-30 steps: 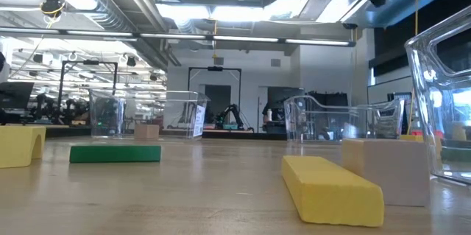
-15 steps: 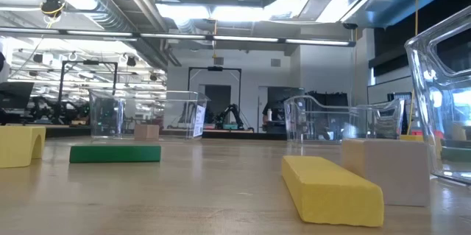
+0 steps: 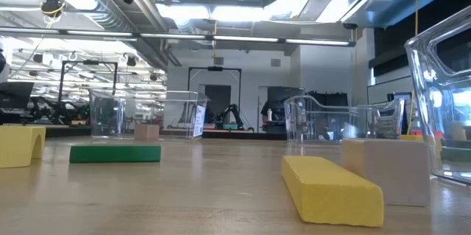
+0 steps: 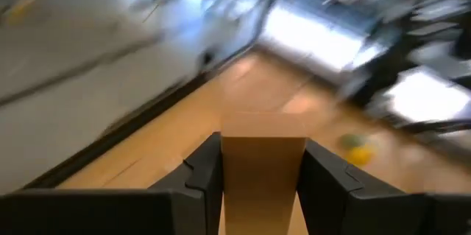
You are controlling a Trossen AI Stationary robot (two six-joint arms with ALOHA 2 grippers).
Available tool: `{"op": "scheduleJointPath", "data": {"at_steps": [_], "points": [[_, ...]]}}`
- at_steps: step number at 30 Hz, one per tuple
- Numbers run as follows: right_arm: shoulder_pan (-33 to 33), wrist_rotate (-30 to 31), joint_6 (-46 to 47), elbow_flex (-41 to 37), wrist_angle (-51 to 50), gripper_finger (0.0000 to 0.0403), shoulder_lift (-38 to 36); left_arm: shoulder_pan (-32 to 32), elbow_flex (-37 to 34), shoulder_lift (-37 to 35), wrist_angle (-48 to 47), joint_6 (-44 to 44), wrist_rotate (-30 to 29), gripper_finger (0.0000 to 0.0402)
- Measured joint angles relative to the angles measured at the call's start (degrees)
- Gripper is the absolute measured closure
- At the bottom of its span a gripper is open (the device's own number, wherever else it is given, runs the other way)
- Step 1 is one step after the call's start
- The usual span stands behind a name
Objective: Sort & place blocks by color
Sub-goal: Put the top brown block into the top left transparent bin
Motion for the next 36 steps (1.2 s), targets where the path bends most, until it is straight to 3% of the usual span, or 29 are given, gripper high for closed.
{"op": "scheduleJointPath", "data": {"at_steps": [2, 5, 9, 15, 22, 30, 36], "points": [[0.01, 0.0, 0.03, 0.0, -0.08, 0.0178, 0.02, 5.17, 4.65, 5.26, -9.84, -2.68, 1.24, 0.0281], [0.01, 0.0, 0.07, 0.0, -0.5, 0.0178, 0.02, 11.78, 7.99, 12.68, -15.49, -5.58, 7.1, 0.0281], [-0.03, 0.02, 0.15, 0.0, -0.75, 0.0178, 0.02, 17.03, 7.53, 20.8, -15.17, -10.61, 15.75, 0.0281], [-0.03, 0.02, 2.43, 0.0, -1.05, 0.0178, 0.02, 16.85, 5.5, 29.81, -10.84, -14.05, 18.84, 0.0281], [-0.04, 0.02, 2.94, 0.0, -1.05, 0.0178, 0.02, 16.95, 1.11, 34.4, -7.42, -17.88, 20.32, 0.0281], [-0.03, 0.02, 3.13, 0.02, -1.03, 0.0178, 0.07, 18.81, -6.89, 35.17, 2.33, -25.75, 19.2, 0.0281], [-0.05, 0.02, 3.16, 0.02, -1.01, 0.0178, 0.07, 19.01, -9.72, 35.13, 6.19, -26.24, 19.25, 0.0281]]}}
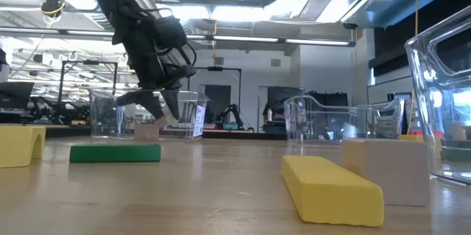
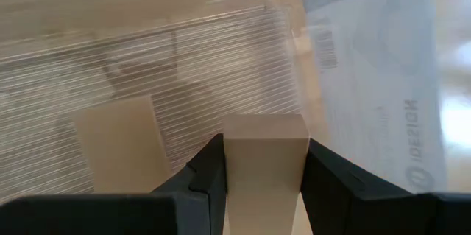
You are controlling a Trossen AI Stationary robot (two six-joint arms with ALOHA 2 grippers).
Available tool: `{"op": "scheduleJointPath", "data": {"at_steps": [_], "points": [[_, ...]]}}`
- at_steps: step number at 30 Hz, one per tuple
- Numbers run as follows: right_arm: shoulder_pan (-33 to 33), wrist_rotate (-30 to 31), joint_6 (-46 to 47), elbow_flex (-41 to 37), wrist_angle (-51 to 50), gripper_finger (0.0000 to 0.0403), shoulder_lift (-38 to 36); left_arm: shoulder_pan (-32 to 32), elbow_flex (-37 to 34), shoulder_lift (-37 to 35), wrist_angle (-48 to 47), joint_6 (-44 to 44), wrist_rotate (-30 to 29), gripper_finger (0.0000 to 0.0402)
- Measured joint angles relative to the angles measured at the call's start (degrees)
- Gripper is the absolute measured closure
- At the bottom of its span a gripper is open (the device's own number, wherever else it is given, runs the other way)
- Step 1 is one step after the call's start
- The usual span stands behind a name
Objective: Sort & place blocks by color
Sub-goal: Put the top brown block into the top left transparent bin, then put the brown block into the top left transparent bin
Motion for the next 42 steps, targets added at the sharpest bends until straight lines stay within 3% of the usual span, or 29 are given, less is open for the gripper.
{"op": "scheduleJointPath", "data": {"at_steps": [14, 22, 28, 33, 42], "points": [[0.0, 0.02, 0.04, 0.0, 0.04, 0.0178, 0.0, 1.71, -1.89, 0.0, -2.51, 1.67, -2.6, 0.0281], [0.01, 0.64, 0.03, 0.0, 0.04, 0.0178, 0.0, 1.93, -1.89, 0.0, -2.82, 7.1, -3.02, 0.028], [0.0, 1.03, 0.03, 0.0, 0.07, 0.0178, 0.0, 1.93, -1.89, 0.0, -2.78, 8.16, -3.57, 0.0225], [0.0, 1.03, -0.02, 0.02, 0.09, 0.0178, 0.0, 2.04, -1.89, 0.0, -2.61, 10.45, -3.91, 0.0208], [0.0, 1.01, -0.26, 0.02, 0.11, 0.0178, 0.0, 6.17, 2.76, -3.01, -2.26, 14.63, 4.1, 0.0204]]}}
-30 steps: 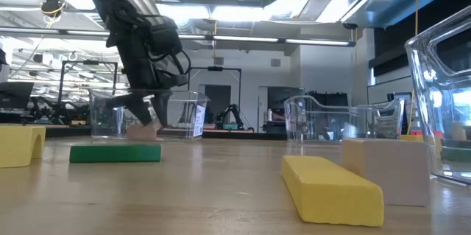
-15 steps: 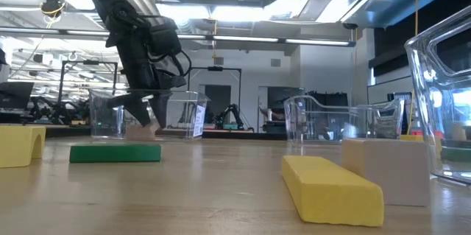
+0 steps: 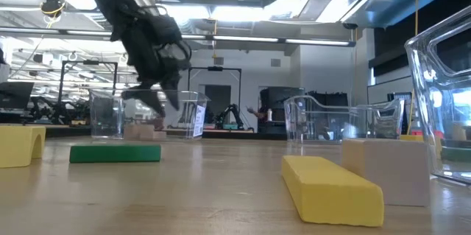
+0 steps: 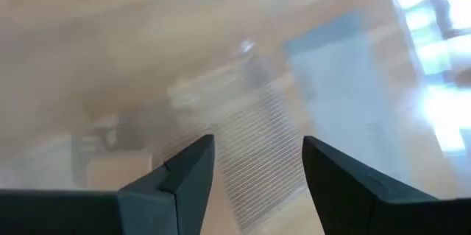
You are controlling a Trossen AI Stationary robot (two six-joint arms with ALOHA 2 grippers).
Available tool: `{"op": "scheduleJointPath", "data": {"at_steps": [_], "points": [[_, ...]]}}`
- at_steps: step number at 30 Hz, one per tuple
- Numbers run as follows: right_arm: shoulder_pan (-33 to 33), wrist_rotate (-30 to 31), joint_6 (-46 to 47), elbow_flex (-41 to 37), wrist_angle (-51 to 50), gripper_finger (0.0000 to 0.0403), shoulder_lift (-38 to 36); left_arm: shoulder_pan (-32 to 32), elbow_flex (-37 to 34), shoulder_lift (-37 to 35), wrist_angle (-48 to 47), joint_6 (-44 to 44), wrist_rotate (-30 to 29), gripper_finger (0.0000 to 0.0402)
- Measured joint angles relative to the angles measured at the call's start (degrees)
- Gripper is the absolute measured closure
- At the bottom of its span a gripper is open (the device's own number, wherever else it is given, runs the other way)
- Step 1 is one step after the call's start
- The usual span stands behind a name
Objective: Sort & place blocks by color
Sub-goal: Put the brown block into the top left transparent bin
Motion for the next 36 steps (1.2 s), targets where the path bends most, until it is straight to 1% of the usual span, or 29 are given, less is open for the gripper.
{"op": "scheduleJointPath", "data": {"at_steps": [3, 7, 10, 12, 15, 17, 20, 23, 25, 27, 31, 33, 36], "points": [[0.01, 0.0, -0.04, 0.0, 0.02, 0.0178, 0.0, 1.1, 2.27, -3.02, -0.2, 1.51, 0.6, 0.0204], [0.0, 0.0, -0.07, 0.0, 0.06, 0.0178, 0.0, 1.58, 4.25, -8.96, -0.04, 3.46, 0.88, 0.0204], [0.0, 0.0, -0.13, 0.0, 0.09, 0.0178, 0.0, 0.39, 4.4, -14.98, 1.06, 4.21, 2.74, 0.0203], [0.0, 0.0, -0.13, 0.0, 0.07, 0.0178, 0.0, -1.69, 4.14, -19.38, 2.37, 4.32, 3.26, 0.0203], [0.01, 0.0, -0.14, 0.0, 0.07, 0.0178, 0.0, -6.82, 3.8, -26.01, 4.42, 4.34, 2.38, 0.0203], [0.0, -0.02, -0.13, 0.0, 0.07, 0.0178, 0.0, -11.48, 3.14, -30.26, 6.14, 4.34, 0.42, 0.0203], [0.02, -0.02, -0.15, 0.0, 0.04, 0.0178, 0.0, -19.93, 1.72, -35.32, 11.51, 4.7, -4.45, 0.0203], [0.0, -0.02, -0.14, 0.0, 0.08, 0.0178, 0.0, -28.86, -1.5, -39.27, 18.1, 7.17, -10.39, 0.0203], [0.02, -0.02, -0.13, 0.0, 0.31, 0.0178, 0.0, -34.28, -4.22, -40.76, 23.18, 9.04, -14.55, 0.0203], [0.02, -0.02, -0.15, 0.0, 0.59, 0.0178, 0.0, -38.9, -6.65, -41.43, 27.16, 11.53, -17.0, 0.0203], [0.01, -0.04, -0.16, 0.0, 0.97, 0.0178, 0.0, -44.2, -8.3, -41.2, 29.81, 17.74, -20.91, 0.0206], [0.02, -0.03, -0.17, 0.0, 0.96, 0.0178, 0.0, -45.29, -8.3, -41.08, 30.13, 19.74, -22.15, 0.0206], [0.01, -0.04, -0.15, 0.0, 0.98, 0.0178, 0.0, -45.79, -8.3, -41.01, 30.11, 21.04, -22.4, 0.0206]]}}
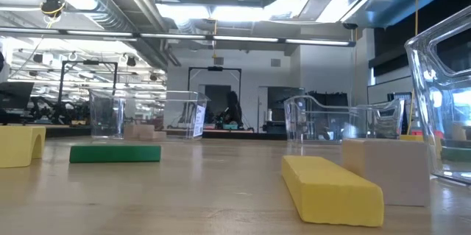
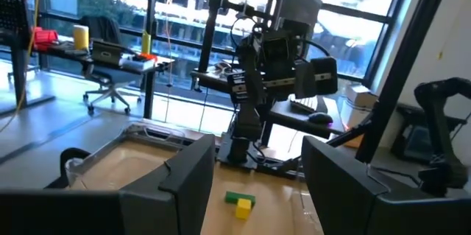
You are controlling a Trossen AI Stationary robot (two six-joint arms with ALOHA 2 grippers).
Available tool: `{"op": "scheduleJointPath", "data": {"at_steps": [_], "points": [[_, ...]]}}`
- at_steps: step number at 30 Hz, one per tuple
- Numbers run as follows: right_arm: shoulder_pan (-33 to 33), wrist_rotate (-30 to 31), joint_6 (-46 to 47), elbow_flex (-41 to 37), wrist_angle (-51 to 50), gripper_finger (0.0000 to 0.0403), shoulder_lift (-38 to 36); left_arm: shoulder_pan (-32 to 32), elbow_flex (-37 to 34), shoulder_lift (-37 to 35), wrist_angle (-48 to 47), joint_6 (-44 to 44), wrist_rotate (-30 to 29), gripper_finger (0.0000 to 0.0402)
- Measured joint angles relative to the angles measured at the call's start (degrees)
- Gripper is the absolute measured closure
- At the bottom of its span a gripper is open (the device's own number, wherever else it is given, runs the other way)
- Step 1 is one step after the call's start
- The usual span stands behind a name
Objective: Sort & place blocks by color
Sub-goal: Put the brown block into the top left transparent bin
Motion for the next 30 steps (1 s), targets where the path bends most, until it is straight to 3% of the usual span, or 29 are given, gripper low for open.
{"op": "scheduleJointPath", "data": {"at_steps": [15, 23, 30], "points": [[0.01, -0.04, -0.07, 2.35, -0.88, 0.0178, 3.12, -0.05, 0.0, 0.28, -0.68, 0.31, 0.16, 0.0207], [1.71, -7.62, -6.05, 18.46, -22.02, 0.0178, 18.66, -0.05, 0.0, 0.28, -0.55, 0.24, -0.27, 0.0207], [6.69, -13.61, -0.85, 35.24, -43.68, 0.0178, 33.01, -0.05, 0.0, 0.28, -0.44, -1.0, -1.61, 0.0207]]}}
